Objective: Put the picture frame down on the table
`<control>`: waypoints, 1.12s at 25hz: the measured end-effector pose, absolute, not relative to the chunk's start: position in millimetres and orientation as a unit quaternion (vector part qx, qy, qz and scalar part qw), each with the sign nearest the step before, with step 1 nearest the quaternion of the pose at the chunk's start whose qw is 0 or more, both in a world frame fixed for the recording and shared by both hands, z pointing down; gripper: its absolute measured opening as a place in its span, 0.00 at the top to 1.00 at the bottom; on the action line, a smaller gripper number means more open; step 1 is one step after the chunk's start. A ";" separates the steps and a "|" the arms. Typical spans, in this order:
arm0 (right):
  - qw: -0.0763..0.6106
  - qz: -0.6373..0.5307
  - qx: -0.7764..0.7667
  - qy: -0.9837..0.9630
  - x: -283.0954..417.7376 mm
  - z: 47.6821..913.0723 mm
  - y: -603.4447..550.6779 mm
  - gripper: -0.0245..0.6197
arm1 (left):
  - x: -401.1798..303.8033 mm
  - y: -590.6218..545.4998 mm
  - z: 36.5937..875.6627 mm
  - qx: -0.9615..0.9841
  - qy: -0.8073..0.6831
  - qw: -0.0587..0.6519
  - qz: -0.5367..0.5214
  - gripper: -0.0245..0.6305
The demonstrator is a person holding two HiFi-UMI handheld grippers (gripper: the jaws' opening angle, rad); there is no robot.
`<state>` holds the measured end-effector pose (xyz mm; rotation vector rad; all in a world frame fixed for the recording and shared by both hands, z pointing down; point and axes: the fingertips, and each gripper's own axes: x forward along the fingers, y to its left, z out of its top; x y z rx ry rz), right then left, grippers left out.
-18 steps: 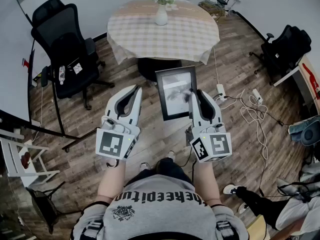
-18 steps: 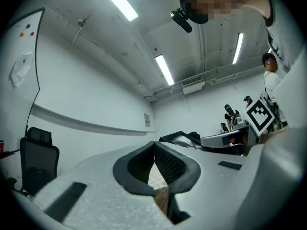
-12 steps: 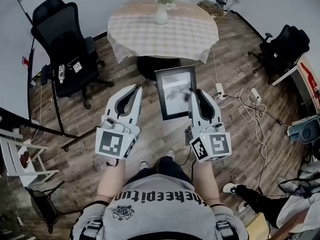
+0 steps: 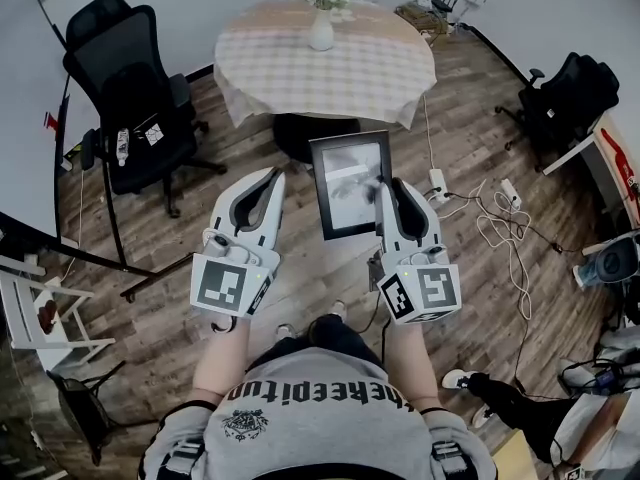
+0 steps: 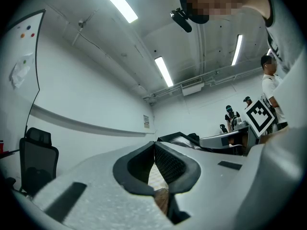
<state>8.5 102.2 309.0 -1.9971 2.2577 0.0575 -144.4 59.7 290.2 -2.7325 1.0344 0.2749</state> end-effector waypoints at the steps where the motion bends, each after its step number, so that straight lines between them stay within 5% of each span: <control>1: 0.062 0.021 -0.659 0.749 10.6 308.9 101.1 0.86 | -141.9 59.3 290.1 -0.926 0.352 0.104 0.093 0.94; 28: 0.075 0.009 -0.628 0.775 130.0 316.9 49.8 0.86 | -49.8 21.8 288.9 -0.893 0.427 0.112 0.083 0.94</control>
